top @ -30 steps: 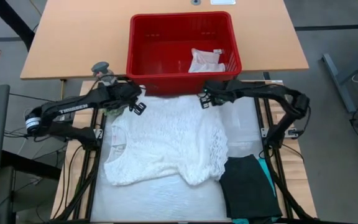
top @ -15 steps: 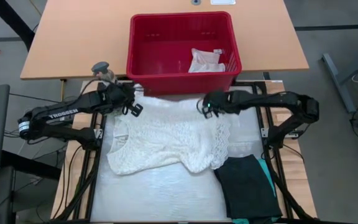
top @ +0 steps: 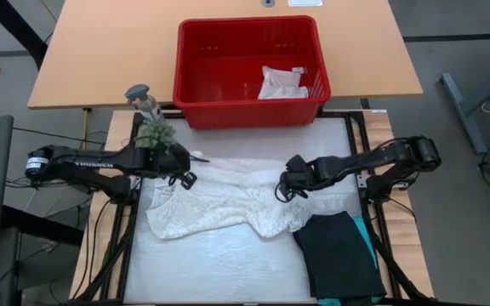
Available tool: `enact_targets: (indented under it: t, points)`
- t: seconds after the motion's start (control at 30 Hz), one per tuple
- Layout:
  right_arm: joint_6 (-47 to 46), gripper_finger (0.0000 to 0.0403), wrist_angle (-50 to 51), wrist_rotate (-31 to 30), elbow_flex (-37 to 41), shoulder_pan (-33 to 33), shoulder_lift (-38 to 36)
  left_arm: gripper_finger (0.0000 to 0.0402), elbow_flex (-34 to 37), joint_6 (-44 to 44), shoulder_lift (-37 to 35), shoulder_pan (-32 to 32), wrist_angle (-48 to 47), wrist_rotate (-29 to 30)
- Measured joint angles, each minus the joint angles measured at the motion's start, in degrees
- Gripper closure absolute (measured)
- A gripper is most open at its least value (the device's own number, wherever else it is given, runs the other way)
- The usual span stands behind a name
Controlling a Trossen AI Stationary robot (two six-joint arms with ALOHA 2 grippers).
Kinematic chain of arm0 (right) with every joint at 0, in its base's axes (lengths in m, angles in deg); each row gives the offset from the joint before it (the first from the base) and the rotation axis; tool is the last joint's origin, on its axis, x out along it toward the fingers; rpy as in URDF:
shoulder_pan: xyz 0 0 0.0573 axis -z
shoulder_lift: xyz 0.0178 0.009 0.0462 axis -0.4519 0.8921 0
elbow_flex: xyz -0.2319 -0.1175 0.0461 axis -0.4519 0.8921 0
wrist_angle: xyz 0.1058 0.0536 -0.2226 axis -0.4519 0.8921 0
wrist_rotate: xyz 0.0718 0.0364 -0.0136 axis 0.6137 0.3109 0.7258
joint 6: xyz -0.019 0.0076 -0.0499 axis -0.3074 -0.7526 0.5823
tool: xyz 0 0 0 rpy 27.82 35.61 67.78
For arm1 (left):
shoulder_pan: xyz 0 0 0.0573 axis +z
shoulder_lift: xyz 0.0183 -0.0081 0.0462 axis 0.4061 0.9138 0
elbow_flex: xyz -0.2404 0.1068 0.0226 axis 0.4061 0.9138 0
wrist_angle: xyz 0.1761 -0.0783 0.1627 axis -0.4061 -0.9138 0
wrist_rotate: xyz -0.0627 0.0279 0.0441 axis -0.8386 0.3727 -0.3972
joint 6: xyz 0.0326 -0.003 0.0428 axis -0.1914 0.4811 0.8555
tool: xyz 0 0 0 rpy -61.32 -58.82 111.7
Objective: Fold Laundry from Bin
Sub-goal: Fold the white t-shirt
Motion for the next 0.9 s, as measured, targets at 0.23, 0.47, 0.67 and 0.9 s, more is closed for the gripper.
enact_targets:
  t: [0.23,0.47,0.67,0.9]
  points:
    - [4.89,0.0153,-2.13,2.23,-0.02,-3.08,-1.5,0.0401,4.05,-6.97,0.02,-5.47,3.02,-0.04]
    - [26.53,0.0116,-10.38,-0.05,-0.15,1.32,-6.94,0.0401,4.24,-7.69,0.02,-8.13,3.15,-0.02]
    - [45.91,0.0117,-11.61,11.22,-0.15,11.52,-8.65,0.0401,4.24,-7.59,0.02,-8.78,3.37,-0.3]
    - [55.21,0.0117,-11.08,29.62,-0.15,22.22,-3.57,0.0401,4.24,-7.75,0.02,-8.76,3.41,-0.53]
